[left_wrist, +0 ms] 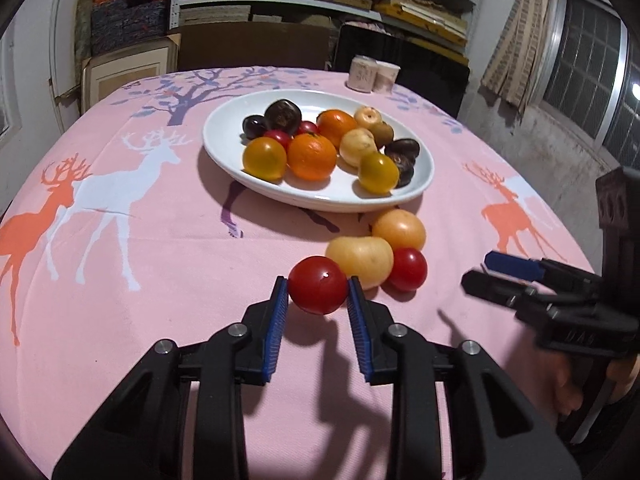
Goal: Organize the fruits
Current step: 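Grasp a red tomato with the left gripper while the right gripper grasps another red tomato, then carry both red tomatoes onto the white plate and open both grippers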
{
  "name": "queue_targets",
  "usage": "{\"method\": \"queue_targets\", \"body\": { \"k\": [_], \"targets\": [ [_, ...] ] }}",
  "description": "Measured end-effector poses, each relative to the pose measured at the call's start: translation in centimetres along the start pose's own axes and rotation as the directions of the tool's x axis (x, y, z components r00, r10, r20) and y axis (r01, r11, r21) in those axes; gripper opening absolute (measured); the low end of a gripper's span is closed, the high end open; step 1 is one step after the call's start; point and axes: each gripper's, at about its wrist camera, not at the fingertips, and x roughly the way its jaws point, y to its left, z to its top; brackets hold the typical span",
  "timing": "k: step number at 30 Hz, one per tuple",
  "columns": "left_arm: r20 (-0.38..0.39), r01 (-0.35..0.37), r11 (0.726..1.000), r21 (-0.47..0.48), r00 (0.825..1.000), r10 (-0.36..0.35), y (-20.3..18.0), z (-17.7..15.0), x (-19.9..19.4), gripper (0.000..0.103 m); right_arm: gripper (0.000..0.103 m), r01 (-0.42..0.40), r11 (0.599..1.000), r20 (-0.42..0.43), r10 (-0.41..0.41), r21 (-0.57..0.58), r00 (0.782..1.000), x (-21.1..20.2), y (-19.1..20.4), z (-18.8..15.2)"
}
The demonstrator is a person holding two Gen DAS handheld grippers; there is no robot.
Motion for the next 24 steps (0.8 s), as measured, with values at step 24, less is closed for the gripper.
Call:
{"method": "queue_targets", "body": {
  "k": [24],
  "targets": [
    [0.043,0.034,0.998,-0.043,0.999,-0.032,0.9,-0.2,-0.9,0.03,0.045,-0.028,0.996,-0.089,0.02,-0.086,0.996,3.6,4.5,1.5]
  ]
}}
